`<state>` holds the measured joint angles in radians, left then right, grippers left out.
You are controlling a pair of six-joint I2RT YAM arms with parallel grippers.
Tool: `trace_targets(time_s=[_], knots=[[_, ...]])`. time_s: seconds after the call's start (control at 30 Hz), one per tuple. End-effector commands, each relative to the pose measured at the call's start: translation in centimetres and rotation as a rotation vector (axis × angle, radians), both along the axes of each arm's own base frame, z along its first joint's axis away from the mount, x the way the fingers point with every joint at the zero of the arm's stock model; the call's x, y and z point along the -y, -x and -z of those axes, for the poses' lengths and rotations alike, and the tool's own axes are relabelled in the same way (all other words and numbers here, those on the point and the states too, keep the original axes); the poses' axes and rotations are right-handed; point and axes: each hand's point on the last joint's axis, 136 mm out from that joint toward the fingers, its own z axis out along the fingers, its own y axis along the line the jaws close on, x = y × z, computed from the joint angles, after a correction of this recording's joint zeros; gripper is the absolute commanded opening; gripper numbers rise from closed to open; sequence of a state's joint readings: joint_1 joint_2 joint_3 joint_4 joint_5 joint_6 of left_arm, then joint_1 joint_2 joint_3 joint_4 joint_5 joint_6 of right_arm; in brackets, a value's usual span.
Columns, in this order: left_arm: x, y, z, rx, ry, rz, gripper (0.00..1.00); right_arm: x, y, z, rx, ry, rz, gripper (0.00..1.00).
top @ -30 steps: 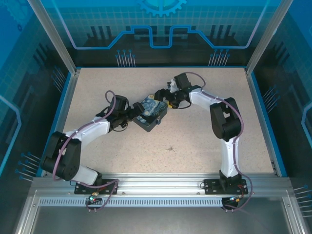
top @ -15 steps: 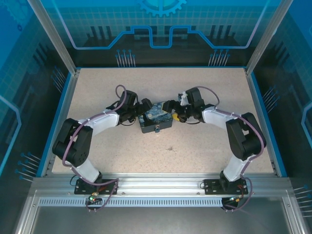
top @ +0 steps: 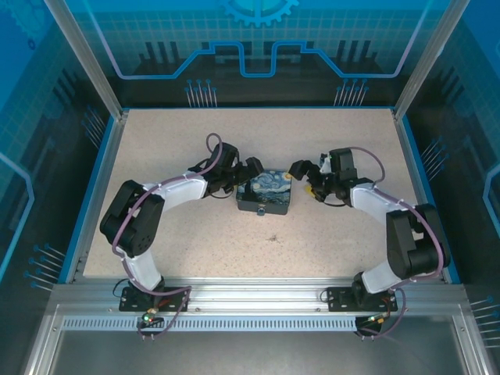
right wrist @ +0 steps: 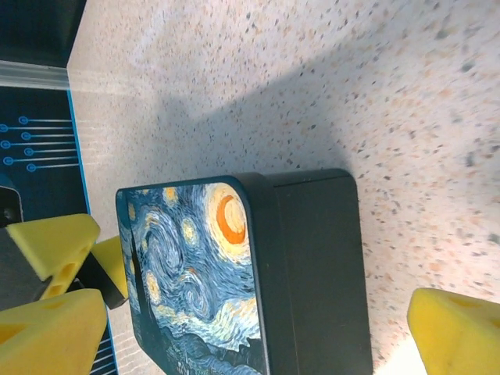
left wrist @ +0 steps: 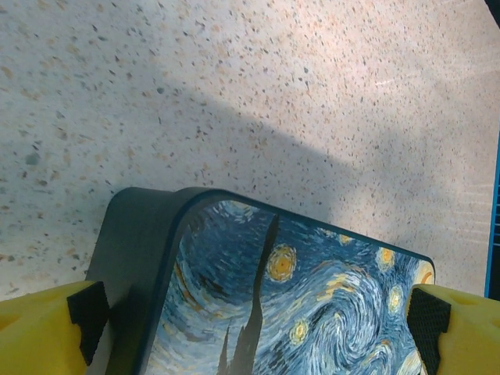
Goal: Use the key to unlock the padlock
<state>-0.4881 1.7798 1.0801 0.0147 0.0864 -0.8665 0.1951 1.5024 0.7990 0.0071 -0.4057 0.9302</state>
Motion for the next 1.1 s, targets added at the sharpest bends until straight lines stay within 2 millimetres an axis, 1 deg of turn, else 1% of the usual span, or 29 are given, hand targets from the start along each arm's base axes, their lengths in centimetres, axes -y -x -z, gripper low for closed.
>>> trace_targets(time_s=[0.0,0.1,0.23,0.27,0.37,0.57,0.6,0.73,0.87,0.97,1.07], knots=[[1.0,0.3,-1.0,0.025,0.027,0.007,0.99,1.0,1.4,-0.4,0.011,0.050,-0.013,0.99],[0.5,1.1,-1.2,0.035,0.026,-0.007,0.99,0.9,2.6,-0.7,0.017,0.054,-0.050,0.98],[0.0,2.3,-1.5,0.050,0.040,-0.023,0.99,0.8,4.7,-0.6,0.023,0.067,-0.087,0.97],[-0.1,2.7,-1.6,0.052,0.041,-0.022,0.99,0.8,5.3,-0.3,0.017,0.070,-0.097,0.97],[0.3,3.6,-1.5,0.054,0.048,-0.013,0.99,0.6,6.9,0.1,0.000,0.072,-0.119,0.97],[2.0,4.9,-1.6,0.060,0.084,0.012,0.99,-1.2,9.5,1.0,-0.022,0.065,-0.195,0.97],[2.2,5.2,-1.7,0.057,0.094,0.015,0.99,-1.5,9.7,1.1,-0.026,0.064,-0.207,0.97],[2.1,5.4,-2.0,0.066,0.117,-0.001,0.99,-3.1,10.8,1.4,-0.040,0.055,-0.248,0.97],[1.1,5.7,-2.5,0.085,0.077,-0.017,0.99,-4.4,11.5,1.4,-0.042,0.064,-0.276,0.97],[0.1,5.9,-3.1,0.108,0.033,-0.025,0.99,-4.9,11.4,1.7,-0.046,0.072,-0.281,0.97],[-0.9,6.1,-3.3,0.113,-0.002,-0.036,0.99,-5.0,10.9,2.0,-0.051,0.080,-0.278,0.97]])
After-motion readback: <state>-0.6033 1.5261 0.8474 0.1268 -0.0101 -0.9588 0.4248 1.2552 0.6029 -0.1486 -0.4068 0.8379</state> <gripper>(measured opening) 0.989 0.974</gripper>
